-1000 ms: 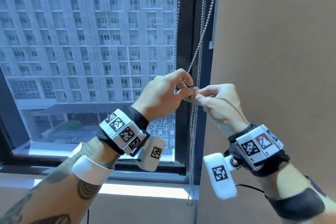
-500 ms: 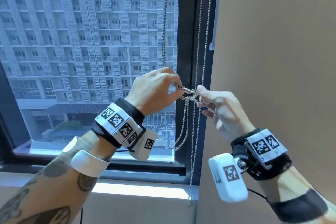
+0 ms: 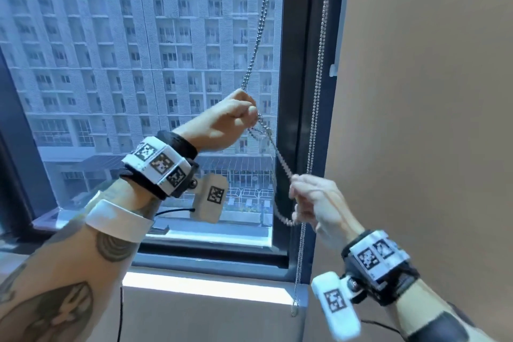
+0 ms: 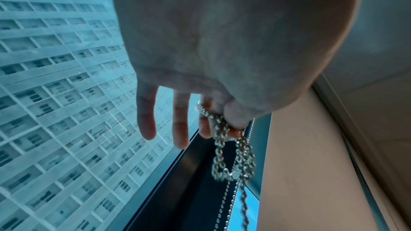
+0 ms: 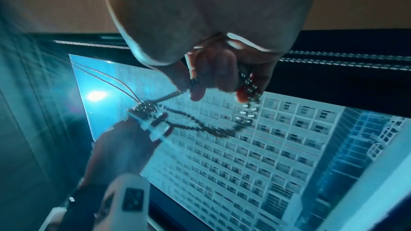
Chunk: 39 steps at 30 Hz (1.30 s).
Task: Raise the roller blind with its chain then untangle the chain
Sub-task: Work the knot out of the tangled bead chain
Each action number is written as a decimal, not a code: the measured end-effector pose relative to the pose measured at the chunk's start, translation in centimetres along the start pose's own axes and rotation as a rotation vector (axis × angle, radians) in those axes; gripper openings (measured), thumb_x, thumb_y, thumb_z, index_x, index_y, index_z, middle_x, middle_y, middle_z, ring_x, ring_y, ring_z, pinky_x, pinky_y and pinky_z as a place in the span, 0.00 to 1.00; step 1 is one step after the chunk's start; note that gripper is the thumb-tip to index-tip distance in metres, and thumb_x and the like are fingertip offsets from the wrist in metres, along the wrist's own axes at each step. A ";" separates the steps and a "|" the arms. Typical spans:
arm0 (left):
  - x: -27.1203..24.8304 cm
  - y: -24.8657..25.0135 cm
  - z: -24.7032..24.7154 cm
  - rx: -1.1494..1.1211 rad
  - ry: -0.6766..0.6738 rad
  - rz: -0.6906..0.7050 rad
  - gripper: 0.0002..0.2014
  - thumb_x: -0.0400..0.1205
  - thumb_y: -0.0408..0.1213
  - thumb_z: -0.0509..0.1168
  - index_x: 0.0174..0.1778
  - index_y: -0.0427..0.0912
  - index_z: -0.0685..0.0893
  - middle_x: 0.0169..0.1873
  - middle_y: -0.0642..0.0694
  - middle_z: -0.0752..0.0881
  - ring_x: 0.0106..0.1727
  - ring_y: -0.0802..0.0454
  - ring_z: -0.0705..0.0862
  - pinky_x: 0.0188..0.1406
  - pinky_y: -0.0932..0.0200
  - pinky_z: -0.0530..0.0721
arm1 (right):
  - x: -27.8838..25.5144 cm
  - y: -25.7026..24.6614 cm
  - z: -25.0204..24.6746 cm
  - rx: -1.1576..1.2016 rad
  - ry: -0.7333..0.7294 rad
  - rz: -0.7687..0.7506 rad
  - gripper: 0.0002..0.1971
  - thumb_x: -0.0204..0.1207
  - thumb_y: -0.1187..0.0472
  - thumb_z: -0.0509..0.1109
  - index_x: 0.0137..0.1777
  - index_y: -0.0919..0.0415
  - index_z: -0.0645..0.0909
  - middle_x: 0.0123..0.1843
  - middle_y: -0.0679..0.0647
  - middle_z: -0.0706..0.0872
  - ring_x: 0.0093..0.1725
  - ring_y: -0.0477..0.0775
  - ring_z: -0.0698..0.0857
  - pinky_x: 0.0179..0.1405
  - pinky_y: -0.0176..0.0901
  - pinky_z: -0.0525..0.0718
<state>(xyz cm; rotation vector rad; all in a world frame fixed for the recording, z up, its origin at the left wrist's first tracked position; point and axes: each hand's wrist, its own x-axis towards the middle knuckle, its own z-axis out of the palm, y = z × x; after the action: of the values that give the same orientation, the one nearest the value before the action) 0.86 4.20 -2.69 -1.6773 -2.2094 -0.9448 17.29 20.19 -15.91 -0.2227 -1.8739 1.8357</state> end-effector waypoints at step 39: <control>-1.6 2.0 4.4 0.247 -0.216 0.183 0.21 0.85 0.62 0.56 0.52 0.53 0.89 0.41 0.60 0.83 0.44 0.58 0.82 0.50 0.47 0.85 | -0.6 -2.6 1.0 -0.107 0.144 -0.200 0.09 0.82 0.64 0.77 0.42 0.68 0.90 0.22 0.42 0.78 0.21 0.40 0.71 0.23 0.31 0.69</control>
<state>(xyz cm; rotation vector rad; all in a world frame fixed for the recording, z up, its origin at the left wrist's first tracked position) 4.17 5.89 -6.16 -1.8938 -2.1461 -0.4440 17.91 18.86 -13.49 -0.1917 -1.8260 1.5481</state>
